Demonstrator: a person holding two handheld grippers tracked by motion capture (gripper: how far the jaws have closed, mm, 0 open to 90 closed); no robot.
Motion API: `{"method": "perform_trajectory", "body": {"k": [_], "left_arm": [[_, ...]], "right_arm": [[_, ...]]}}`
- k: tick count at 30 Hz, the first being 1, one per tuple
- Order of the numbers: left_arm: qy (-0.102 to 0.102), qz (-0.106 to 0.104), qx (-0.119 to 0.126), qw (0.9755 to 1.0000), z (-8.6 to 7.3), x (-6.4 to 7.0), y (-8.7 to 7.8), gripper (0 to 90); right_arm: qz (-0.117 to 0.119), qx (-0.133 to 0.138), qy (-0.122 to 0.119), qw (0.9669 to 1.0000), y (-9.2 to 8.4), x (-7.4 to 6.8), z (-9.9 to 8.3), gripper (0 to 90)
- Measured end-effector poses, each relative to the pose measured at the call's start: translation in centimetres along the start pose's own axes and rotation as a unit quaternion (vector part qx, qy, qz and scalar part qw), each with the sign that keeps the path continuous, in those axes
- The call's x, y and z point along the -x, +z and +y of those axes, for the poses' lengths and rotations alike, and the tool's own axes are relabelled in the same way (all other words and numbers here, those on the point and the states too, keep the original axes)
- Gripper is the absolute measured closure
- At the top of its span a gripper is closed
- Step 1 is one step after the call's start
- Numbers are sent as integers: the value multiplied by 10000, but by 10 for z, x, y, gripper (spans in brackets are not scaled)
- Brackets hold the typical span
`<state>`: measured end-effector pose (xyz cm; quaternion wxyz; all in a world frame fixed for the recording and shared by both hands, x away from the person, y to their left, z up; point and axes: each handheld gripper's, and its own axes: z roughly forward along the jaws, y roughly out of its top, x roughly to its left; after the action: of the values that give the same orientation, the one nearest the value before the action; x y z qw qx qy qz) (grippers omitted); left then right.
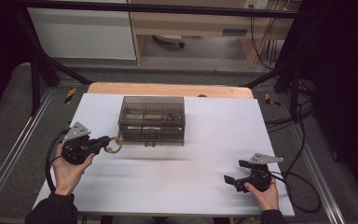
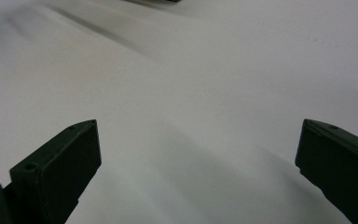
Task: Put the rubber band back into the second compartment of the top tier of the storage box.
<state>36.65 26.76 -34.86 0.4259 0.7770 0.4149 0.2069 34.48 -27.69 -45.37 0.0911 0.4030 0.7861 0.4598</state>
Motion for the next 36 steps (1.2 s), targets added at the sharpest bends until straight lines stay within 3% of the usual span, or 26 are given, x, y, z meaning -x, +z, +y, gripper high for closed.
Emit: {"method": "perform_trajectory", "body": {"k": [17,36], "left_arm": [[105,-106,14,9999,17,12,14,853],[272,-264,-66,9993,39,32,40,853]], "right_arm": [[-2,-1,-7,10000,0,0,0,7],[-7,-12,-14,10000,0,0,0,7]]}}
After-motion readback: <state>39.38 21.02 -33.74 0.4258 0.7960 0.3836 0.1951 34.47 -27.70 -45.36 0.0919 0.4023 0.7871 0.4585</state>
